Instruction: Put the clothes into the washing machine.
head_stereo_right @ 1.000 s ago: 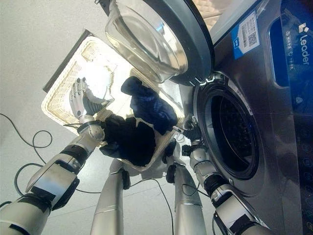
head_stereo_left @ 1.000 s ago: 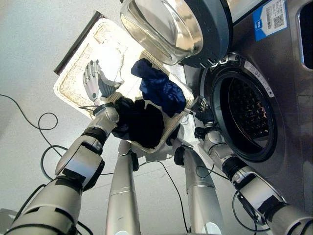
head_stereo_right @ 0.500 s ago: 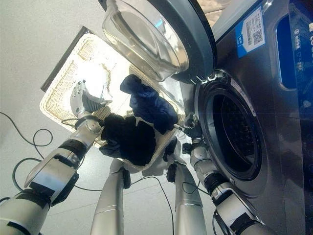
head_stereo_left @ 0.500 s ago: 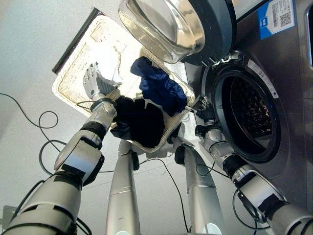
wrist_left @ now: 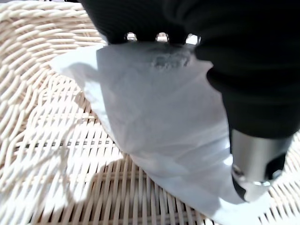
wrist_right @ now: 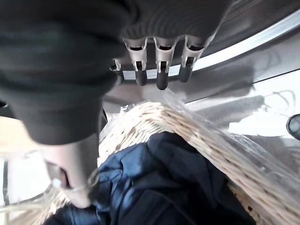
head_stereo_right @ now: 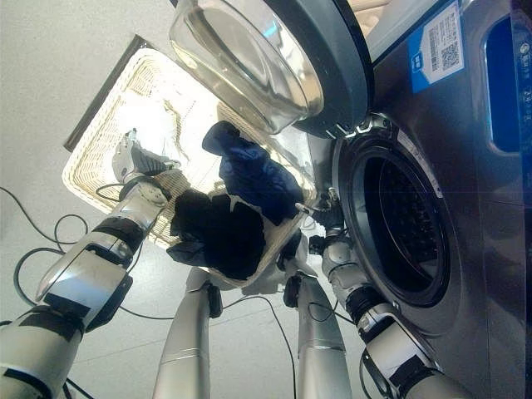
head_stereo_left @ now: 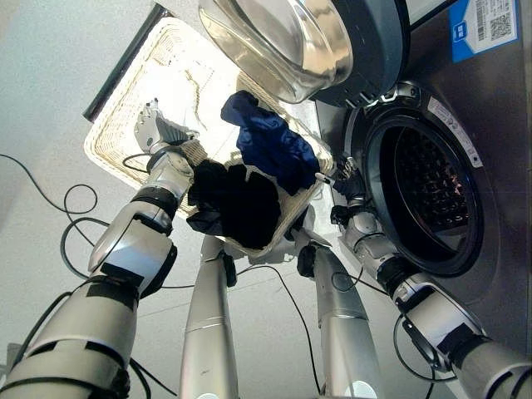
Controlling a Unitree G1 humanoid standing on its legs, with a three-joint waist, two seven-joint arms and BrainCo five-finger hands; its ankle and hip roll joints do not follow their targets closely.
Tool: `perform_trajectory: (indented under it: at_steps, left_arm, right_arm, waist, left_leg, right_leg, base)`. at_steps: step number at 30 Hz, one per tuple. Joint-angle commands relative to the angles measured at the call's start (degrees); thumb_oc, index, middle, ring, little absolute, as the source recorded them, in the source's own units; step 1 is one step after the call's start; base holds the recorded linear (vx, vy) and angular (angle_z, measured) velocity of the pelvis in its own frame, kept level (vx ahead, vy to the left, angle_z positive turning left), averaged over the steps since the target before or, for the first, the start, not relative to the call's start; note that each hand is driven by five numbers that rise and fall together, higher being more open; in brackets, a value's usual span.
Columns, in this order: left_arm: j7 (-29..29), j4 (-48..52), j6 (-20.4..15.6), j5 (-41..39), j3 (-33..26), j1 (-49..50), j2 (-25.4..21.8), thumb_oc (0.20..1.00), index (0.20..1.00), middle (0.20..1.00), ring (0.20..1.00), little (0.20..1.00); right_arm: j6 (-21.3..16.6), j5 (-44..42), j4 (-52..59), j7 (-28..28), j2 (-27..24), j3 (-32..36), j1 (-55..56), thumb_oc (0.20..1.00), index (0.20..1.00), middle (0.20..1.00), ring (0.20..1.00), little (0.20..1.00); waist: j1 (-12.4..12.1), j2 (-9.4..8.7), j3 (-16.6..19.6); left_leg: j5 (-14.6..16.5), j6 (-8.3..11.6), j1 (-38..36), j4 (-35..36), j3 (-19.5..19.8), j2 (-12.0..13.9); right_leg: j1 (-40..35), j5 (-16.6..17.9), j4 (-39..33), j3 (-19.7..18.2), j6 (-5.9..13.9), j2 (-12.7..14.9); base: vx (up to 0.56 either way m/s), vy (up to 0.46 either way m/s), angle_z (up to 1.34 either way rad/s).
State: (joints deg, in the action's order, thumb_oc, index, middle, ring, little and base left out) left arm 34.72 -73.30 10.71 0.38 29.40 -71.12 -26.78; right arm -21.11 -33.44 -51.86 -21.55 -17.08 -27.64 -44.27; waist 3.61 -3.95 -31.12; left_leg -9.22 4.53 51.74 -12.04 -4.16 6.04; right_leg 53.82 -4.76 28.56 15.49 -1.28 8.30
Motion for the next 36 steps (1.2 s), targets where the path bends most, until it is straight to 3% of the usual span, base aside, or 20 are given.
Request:
perform_trajectory:
  at_steps: [1,4,7,8,9,21,29,31,35,36]
  left_arm:
    - [-8.1,-8.3,9.2,-3.8,-1.4,3.1,1.4,1.0,1.0,1.0,1.0,1.0]
    - [-9.1,-8.9,12.1,-2.5,-0.7,3.0,1.4,1.0,1.0,1.0,1.0,1.0]
    - [-10.4,-9.2,11.8,-0.7,0.6,2.9,1.2,1.0,1.0,1.0,1.0,1.0]
    - [-10.3,-9.1,11.0,-0.5,0.9,2.9,1.2,0.533,0.533,0.533,0.533,0.533]
    - [-10.3,-8.9,10.3,-0.2,0.9,2.9,1.2,0.2,0.2,0.2,0.2,0.2]
    - [-7.6,-9.0,5.8,0.2,1.1,2.7,-0.1,0.2,0.2,0.2,0.2,0.2]
    - [1.5,-7.0,-4.7,0.3,-0.8,3.8,-1.0,0.2,0.2,0.2,0.2,0.2]
    - [2.3,-6.9,-5.9,0.6,-1.1,4.1,-1.1,0.2,0.2,0.2,0.2,0.2]
    - [10.0,-3.4,-15.4,2.9,-3.0,6.2,-1.7,0.2,0.2,0.2,0.2,0.2]
    - [10.5,-3.2,-16.1,3.4,-3.2,6.4,-1.7,0.2,0.2,0.2,0.2,0.2]
  right_arm:
    - [-3.0,-1.3,3.3,-1.7,-1.0,0.7,1.5,1.0,1.0,1.0,1.0,1.0]
    - [-3.4,-1.4,3.8,-2.3,-1.0,0.6,1.8,1.0,1.0,1.0,1.0,1.0]
    - [-4.0,-2.1,4.2,-2.8,-1.0,0.7,1.8,1.0,1.0,1.0,1.0,1.0]
    - [-4.3,-2.6,4.1,-2.9,-1.1,0.8,1.8,1.0,1.0,1.0,1.0,1.0]
    - [-4.5,-3.0,4.1,-2.9,-1.2,1.0,1.9,1.0,1.0,1.0,1.0,1.0]
    - [-6.8,-4.0,4.2,-2.8,-1.6,1.8,2.2,1.0,1.0,1.0,1.0,1.0]
    - [-8.3,-3.8,5.1,-3.3,-1.0,1.8,3.5,1.0,1.0,1.0,1.0,1.0]
    - [-8.6,-3.7,5.1,-3.0,-0.9,1.9,3.7,1.0,1.0,1.0,1.0,1.0]
    - [-8.7,-4.2,7.4,-3.4,-1.0,2.0,5.1,1.0,1.0,1.0,1.0,1.0]
    - [-8.8,-4.4,7.5,-3.4,-1.0,1.9,5.2,1.0,1.0,1.0,1.0,1.0]
  waist:
    - [0.2,-0.82,1.3]
    - [0.4,-0.97,1.3]
    - [0.5,-1.21,1.3]
    - [0.6,-1.23,1.3]
    - [0.6,-1.24,1.3]
    - [0.6,-1.13,1.3]
    - [0.0,-0.56,1.3]
    - [-0.1,-0.52,1.3]
    - [-0.7,-0.24,1.3]
    - [-0.7,-0.21,1.3]
  left_leg:
    - [1.4,2.84,2.0,-0.6,-5.1,-2.2]
    - [1.4,2.67,2.3,-0.6,-5.1,-2.2]
    - [1.4,2.57,2.6,-0.6,-5.2,-1.9]
    - [1.5,2.55,2.6,-0.6,-5.3,-1.9]
    - [1.4,2.56,2.4,-0.4,-5.5,-1.9]
    - [1.6,2.56,0.6,0.1,-5.9,-1.7]
    - [2.2,2.53,-2.4,0.4,-6.2,-1.7]
    - [2.4,2.53,-2.9,0.3,-6.2,-1.7]
    - [3.1,2.36,-5.3,-0.1,-6.2,-1.7]
    - [3.2,2.35,-5.5,-0.1,-6.2,-1.7]
  right_leg:
    - [1.8,7.0,-5.2,-1.3,8.21,-2.0]
    - [2.2,7.3,-5.3,-1.5,8.27,-2.2]
    - [2.5,7.5,-5.4,-1.5,8.31,-2.3]
    - [2.5,7.6,-5.4,-1.5,8.35,-2.3]
    - [2.4,7.6,-5.4,-1.4,8.37,-2.3]
    - [0.8,7.4,-5.4,-1.1,8.38,-2.2]
    - [-1.5,6.4,-4.4,-0.9,8.15,-1.7]
    - [-2.0,6.2,-4.3,-0.8,8.12,-1.6]
    - [-4.2,5.3,-3.7,-0.4,7.87,-1.1]
    - [-4.4,5.2,-3.6,-0.4,7.85,-1.0]
  base:
    - [0.0,0.0,0.0]
    - [0.0,0.0,0.0]
    - [0.0,0.0,0.0]
    - [0.0,0.0,0.0]
    - [0.0,0.0,0.0]
    - [0.0,0.0,0.0]
    - [0.0,0.001,0.01]
    - [0.0,0.0,0.0]
    - [0.0,0.0,0.0]
    - [0.0,0.0,0.0]
